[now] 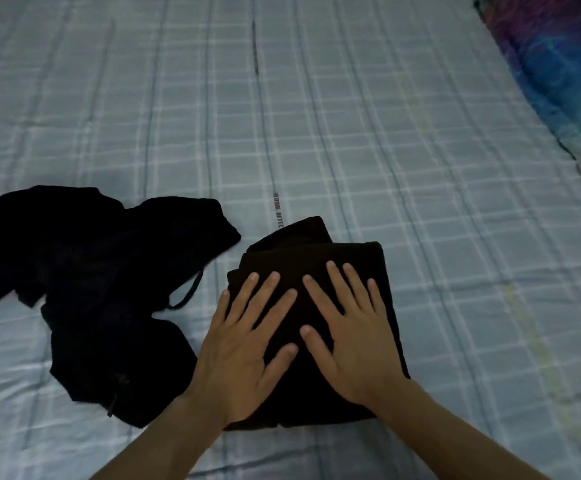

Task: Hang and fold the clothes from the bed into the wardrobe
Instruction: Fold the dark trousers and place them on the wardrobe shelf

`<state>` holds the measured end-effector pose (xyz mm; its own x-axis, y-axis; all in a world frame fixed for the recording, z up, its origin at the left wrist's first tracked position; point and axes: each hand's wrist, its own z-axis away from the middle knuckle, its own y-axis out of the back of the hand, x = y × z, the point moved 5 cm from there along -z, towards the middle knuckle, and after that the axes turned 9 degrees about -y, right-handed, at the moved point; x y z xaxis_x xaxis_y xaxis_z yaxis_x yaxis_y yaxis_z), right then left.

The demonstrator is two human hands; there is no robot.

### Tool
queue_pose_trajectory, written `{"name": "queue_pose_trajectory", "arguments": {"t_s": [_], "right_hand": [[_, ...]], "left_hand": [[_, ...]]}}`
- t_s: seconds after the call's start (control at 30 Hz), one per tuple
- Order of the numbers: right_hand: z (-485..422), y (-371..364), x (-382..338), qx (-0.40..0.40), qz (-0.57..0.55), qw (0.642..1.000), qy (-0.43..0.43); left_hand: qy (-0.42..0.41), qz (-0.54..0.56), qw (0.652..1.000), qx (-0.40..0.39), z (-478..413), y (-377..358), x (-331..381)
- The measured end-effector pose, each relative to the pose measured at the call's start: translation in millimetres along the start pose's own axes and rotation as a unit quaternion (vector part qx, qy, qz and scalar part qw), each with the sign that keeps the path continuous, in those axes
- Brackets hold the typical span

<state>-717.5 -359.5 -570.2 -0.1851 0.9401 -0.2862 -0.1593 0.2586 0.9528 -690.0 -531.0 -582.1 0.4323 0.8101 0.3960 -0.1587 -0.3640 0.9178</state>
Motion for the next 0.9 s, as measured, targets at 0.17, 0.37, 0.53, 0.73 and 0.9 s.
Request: {"name": "queue_pose_trajectory", "arguments": {"t_s": [0.17, 0.37, 0.53, 0.73, 0.9], "right_hand": [[-34, -41, 26, 0.018, -0.088, 0.996, 0.017], [-45, -50, 30, 0.02, -0.096, 0.995, 0.016], [-24, -16, 18, 0.04, -0.093, 0.995, 0.009], [66, -18, 9, 0.046, 0.01, 0.994, 0.096], [76, -31, 26, 0.017, 0.076, 0.996, 0.039]], "left_hand": [[-0.011, 0.042, 0.999, 0.017, -29, -31, -24], [-0.001, 0.055, 0.998, 0.011, -38, -40, -34], [-0.01, 0.019, 1.0, 0.005, -27, -20, -23], [0.004, -0.06, 0.998, -0.018, -1, -2, -10], [-0.118, -0.114, 0.986, 0.016, 38, -7, 42]]}}
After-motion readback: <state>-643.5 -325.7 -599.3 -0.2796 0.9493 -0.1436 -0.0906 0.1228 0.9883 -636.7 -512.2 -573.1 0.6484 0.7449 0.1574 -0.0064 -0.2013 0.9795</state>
